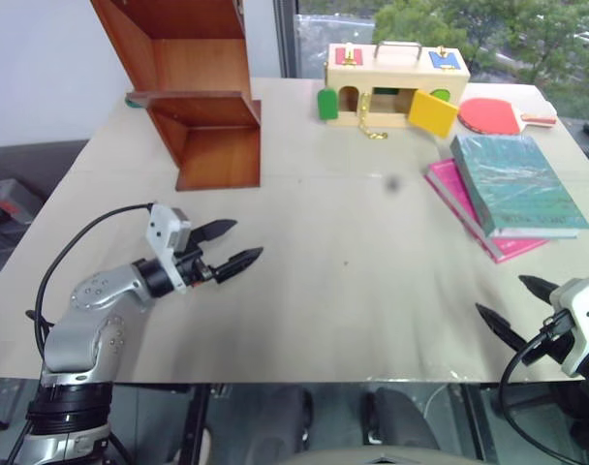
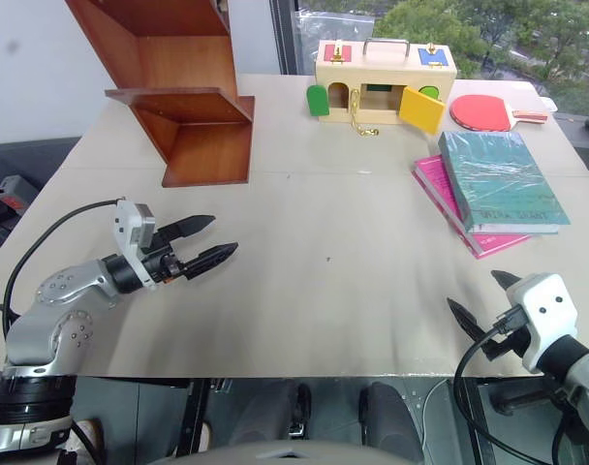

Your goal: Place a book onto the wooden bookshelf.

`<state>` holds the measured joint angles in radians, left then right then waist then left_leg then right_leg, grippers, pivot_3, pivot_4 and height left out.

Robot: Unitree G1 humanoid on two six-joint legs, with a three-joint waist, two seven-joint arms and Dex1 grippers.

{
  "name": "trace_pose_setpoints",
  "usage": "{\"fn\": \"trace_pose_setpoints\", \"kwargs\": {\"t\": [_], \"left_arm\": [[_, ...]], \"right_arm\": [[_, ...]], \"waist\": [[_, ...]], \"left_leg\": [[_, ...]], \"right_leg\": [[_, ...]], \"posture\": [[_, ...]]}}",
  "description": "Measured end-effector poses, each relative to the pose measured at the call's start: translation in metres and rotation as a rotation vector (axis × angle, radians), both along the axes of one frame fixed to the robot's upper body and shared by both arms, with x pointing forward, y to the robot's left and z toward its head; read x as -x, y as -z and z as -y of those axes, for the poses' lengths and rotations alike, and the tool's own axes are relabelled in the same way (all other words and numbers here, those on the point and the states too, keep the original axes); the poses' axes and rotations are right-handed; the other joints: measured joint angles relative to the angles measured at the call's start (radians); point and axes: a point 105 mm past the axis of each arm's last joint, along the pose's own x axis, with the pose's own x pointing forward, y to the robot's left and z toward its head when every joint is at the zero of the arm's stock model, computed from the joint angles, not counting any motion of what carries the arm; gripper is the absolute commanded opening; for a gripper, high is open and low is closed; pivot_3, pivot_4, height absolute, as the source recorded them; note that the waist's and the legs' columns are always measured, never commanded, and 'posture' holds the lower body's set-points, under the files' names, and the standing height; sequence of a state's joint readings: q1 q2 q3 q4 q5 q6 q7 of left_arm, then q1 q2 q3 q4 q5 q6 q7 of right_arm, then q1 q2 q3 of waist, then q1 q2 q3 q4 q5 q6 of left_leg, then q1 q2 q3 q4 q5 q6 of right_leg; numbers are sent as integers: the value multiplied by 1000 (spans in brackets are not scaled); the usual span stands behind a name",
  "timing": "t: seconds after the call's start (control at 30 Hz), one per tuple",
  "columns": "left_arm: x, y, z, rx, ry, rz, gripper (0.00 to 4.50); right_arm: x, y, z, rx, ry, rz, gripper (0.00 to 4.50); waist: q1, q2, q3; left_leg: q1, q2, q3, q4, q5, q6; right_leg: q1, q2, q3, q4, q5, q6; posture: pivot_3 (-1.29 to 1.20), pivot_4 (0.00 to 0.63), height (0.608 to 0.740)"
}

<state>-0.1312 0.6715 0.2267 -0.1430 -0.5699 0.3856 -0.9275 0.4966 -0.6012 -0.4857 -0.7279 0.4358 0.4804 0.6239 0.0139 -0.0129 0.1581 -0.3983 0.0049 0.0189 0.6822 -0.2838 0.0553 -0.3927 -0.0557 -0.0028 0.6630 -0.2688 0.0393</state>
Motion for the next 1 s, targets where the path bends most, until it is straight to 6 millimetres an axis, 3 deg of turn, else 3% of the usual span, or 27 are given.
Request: {"fn": "trace_pose_setpoints", "kwargs": {"t": [0.07,0.23,0.33,0.5,0.6,0.7,0.73,0.8,0.83,0.87,0.93,1.0], "left_arm": [[0,0,0,2,1,1,4444],[1,-25,25,79,110,78,4444],[3,-26,34,75,150,83,4444],[5,-35,46,69,225,124,4444],[7,-35,56,64,279,135,4500],[8,-35,67,69,322,145,4500],[8,-35,69,68,334,148,4500],[8,-35,70,66,336,149,4500],[7,-37,70,61,335,155,4500],[7,-38,71,60,338,159,4500],[7,-38,72,56,340,161,4500],[8,-36,72,57,334,154,4500]], "right_arm": [[0,0,0,1,1,2,4500],[-11,-8,4,34,40,45,4500],[-18,-8,11,55,75,39,4500],[-60,-30,33,43,179,74,4500],[-86,-43,61,33,303,95,3685],[-119,-56,91,38,421,98,2348],[-129,-61,102,48,465,100,2170],[-138,-62,111,64,497,93,1472],[-152,-62,122,85,541,83,1080],[-159,-62,128,92,570,75,959],[-179,-63,147,111,647,53,80],[-190,-68,159,115,700,51,24]], "waist": [[0,0,0],[0,0,0],[-2,1,-1],[-3,1,0],[0,1,0],[-2,2,0],[-1,2,0],[-3,2,0],[-4,2,0],[-8,2,1],[-18,3,1],[-22,4,2]], "left_leg": [[0,0,0,0,0,0],[0,0,0,1,0,-1],[0,0,1,1,1,-2],[1,0,2,1,1,-1],[0,-1,2,2,1,-2],[-1,-2,3,2,2,-3],[-1,-2,3,1,2,-3],[-1,-2,3,1,2,-3],[-1,-2,4,0,2,-3],[-2,-2,6,0,2,-3],[-2,-2,7,0,2,-3],[-2,-2,7,-1,2,-2]], "right_leg": [[0,0,0,0,0,0],[0,0,0,0,0,0],[0,2,0,0,0,0],[0,2,1,1,0,0],[0,3,1,1,0,0],[-1,3,1,1,0,0],[-1,4,1,1,0,0],[-1,5,2,1,0,0],[-2,5,2,0,0,0],[-3,5,3,0,0,0],[-4,5,5,0,0,0],[-4,5,6,-1,0,0]], "posture": [[0,150,740],[0,150,740],[0,150,740],[0,150,740],[0,150,740],[0,150,740],[0,150,740],[0,150,740],[0,150,740],[0,150,740],[0,150,740],[0,150,740]]}}
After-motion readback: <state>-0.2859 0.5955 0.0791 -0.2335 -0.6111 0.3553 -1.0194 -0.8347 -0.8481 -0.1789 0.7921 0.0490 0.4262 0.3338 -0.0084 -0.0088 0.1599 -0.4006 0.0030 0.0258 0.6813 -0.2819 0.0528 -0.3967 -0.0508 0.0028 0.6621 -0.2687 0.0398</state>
